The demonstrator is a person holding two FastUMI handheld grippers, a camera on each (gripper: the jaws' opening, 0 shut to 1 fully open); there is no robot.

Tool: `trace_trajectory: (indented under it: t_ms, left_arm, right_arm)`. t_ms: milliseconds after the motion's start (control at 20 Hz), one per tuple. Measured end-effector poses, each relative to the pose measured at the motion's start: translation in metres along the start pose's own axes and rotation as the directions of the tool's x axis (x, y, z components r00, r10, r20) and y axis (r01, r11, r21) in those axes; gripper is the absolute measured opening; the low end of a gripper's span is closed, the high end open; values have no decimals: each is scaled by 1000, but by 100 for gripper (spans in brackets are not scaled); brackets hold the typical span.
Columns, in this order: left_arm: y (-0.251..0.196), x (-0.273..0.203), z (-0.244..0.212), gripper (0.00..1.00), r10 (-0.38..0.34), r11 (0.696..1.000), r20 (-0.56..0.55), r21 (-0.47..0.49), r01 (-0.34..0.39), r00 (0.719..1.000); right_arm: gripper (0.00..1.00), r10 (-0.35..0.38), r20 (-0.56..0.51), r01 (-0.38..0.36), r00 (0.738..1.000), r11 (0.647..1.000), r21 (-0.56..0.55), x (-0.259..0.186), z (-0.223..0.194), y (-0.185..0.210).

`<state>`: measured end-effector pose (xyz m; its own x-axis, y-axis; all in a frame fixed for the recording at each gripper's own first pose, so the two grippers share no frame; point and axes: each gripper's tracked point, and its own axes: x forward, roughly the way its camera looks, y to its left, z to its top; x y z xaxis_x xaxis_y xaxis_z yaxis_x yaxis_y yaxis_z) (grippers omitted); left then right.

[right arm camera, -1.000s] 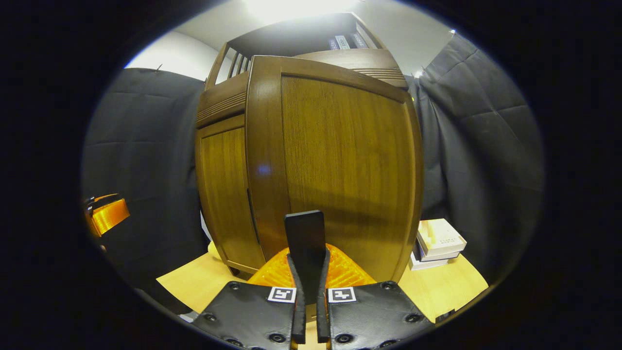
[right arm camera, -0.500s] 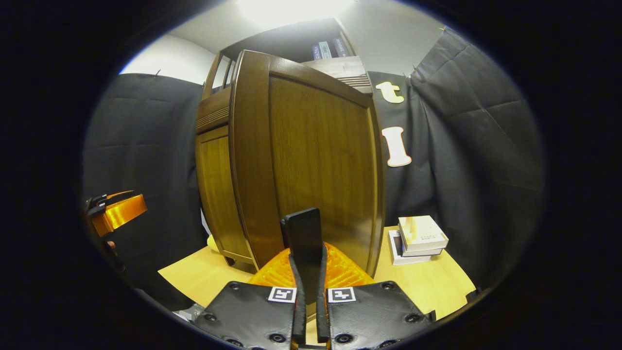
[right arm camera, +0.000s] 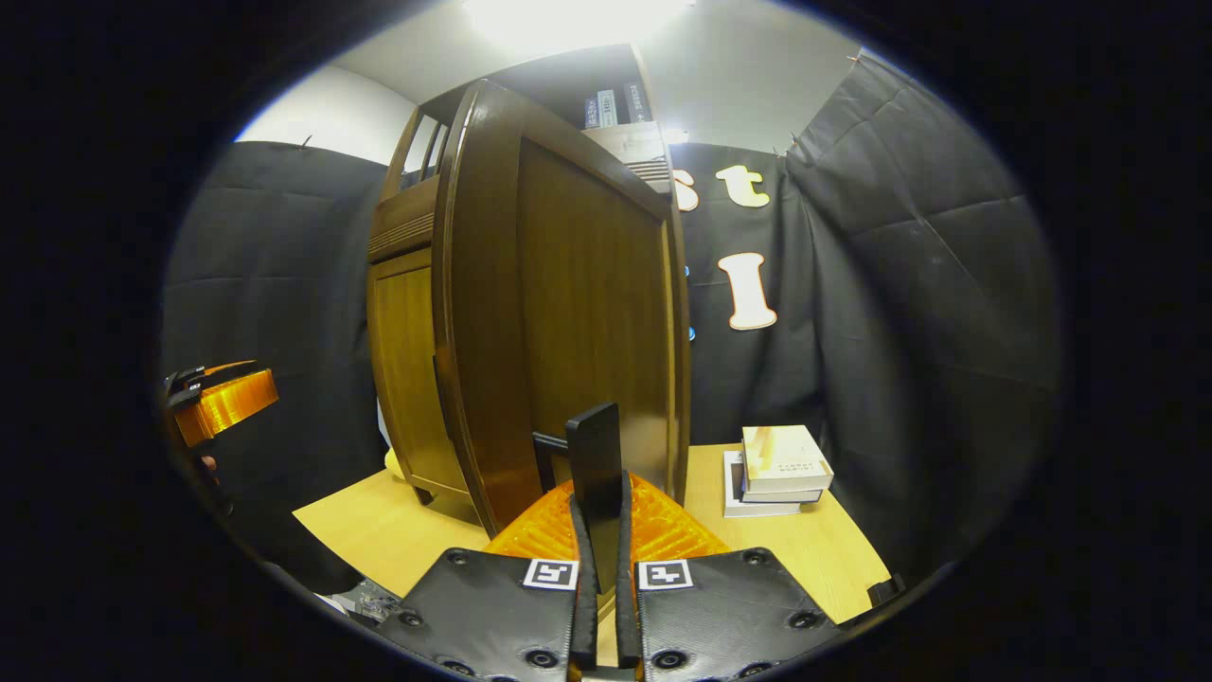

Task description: Open the right door of the double-door shoe cabinet with the right hand, and open the left door with the left hand.

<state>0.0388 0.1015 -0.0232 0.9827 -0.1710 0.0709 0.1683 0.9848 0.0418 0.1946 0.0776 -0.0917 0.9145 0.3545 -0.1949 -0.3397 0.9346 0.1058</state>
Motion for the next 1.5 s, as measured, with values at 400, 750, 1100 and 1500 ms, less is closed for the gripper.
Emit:
trace_trajectory:
  t_ms: [400,750,1100,1500]
  left_arm:
    - [-2,-1,-5,95,-8,1000,-5,-5,8,1000]
    - [-5,-3,-6,96,-24,1000,-26,-16,24,999]
    - [-5,16,-14,96,-42,998,-49,-44,40,998]
    - [10,49,-30,95,-21,999,-64,-37,19,998]
  right_arm:
    - [5,-86,12,86,996,996,-13,-8,-1,-56]
    - [6,-90,-2,90,996,996,-13,-19,1,-72]
    - [40,-223,72,224,972,975,-1,-71,21,-69]
    - [98,-385,160,391,909,920,-2,-109,50,-47]
